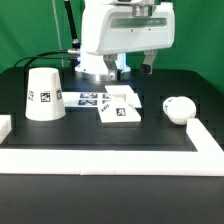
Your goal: Assemble lamp
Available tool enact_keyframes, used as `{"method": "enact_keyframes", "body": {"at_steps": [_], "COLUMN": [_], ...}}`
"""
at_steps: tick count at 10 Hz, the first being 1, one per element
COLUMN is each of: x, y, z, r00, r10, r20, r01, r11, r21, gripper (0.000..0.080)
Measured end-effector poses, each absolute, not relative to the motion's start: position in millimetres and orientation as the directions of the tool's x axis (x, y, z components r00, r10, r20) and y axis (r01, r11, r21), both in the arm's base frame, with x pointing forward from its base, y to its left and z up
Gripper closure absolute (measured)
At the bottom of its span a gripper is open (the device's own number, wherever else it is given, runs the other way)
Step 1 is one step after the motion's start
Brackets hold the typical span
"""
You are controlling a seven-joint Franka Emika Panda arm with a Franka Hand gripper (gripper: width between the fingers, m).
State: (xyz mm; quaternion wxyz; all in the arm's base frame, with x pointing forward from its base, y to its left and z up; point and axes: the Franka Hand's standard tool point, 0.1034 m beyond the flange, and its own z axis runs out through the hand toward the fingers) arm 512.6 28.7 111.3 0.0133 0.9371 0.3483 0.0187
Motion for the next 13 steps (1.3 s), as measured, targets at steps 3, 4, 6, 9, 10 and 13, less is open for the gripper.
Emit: {"method": "enact_keyframes", "body": {"at_steps": [3,4,6,9,10,13], "x": [509,509,506,479,473,469], "y": [31,31,32,23,17,14], "z": [109.5,109.3,108.5,97.6,94.2,91.5], "r00": [0.845,0.86,0.946,0.967,0.974,0.976], "r10": [0.533,0.508,0.321,0.255,0.225,0.216], "r20": [0.038,0.039,0.043,0.006,-0.004,-0.009], "r01": [0.532,0.507,0.321,0.255,0.225,0.216], "r11": [-0.846,-0.861,-0.947,-0.967,-0.974,-0.976], "r21": [0.032,0.031,0.016,0.009,0.003,0.0], "gripper": [0.01,0.01,0.01,0.01,0.01,0.01]}}
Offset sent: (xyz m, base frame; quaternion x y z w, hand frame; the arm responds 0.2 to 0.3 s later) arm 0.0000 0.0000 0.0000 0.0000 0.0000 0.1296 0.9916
